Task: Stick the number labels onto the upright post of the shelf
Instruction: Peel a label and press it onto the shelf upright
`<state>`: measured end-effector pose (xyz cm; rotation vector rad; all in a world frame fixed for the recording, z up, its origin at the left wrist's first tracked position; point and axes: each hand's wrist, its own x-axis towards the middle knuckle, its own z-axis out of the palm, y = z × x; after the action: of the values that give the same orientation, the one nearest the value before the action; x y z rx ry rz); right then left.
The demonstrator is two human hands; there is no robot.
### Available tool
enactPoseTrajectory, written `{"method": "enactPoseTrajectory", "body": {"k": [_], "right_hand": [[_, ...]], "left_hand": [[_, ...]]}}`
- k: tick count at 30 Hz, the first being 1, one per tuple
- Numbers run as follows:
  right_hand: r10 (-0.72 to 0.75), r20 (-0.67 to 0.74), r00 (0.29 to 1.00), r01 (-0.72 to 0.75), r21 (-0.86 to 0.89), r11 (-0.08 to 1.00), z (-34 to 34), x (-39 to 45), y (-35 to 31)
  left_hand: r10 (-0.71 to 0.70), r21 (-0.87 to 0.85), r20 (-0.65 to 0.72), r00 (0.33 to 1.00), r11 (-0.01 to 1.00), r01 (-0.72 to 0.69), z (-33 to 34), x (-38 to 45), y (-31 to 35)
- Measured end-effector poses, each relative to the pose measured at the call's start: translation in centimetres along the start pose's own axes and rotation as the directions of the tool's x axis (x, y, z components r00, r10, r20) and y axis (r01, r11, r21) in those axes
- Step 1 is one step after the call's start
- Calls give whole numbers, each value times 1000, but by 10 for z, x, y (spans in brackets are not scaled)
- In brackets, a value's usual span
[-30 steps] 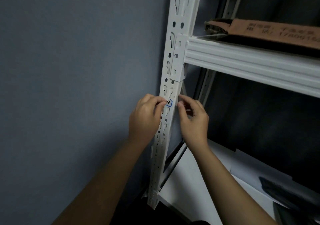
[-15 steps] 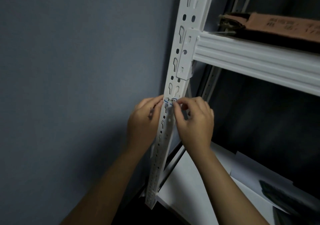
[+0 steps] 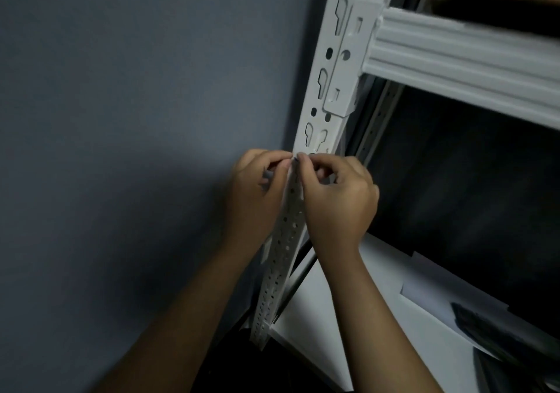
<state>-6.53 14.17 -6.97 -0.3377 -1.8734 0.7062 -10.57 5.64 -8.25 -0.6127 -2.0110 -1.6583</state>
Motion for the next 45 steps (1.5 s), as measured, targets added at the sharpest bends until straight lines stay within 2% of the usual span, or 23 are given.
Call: {"method": "enactPoseTrajectory", "body": {"k": [4, 8, 16, 27, 45], "right_hand": [[74, 2, 997, -74, 112, 991, 1, -2, 1], [138, -18, 990, -132, 203, 970, -2, -6, 1], [234, 27, 972, -231, 318, 920, -5, -8, 4], [299, 48, 953, -291, 419, 860, -3, -8, 2], [340, 83, 937, -341, 435, 834, -9, -10, 3]], "left_hand": [[10, 11, 6, 1000, 1000, -10, 3, 2, 0], [-42, -54, -49, 998, 998, 39, 9, 5, 1], [-93, -168, -31, 995, 982, 87, 14, 9, 1], [-52, -155, -34, 998, 987, 46, 17, 13, -1], [-35, -148, -38, 999, 989, 29, 18, 14, -2]]}}
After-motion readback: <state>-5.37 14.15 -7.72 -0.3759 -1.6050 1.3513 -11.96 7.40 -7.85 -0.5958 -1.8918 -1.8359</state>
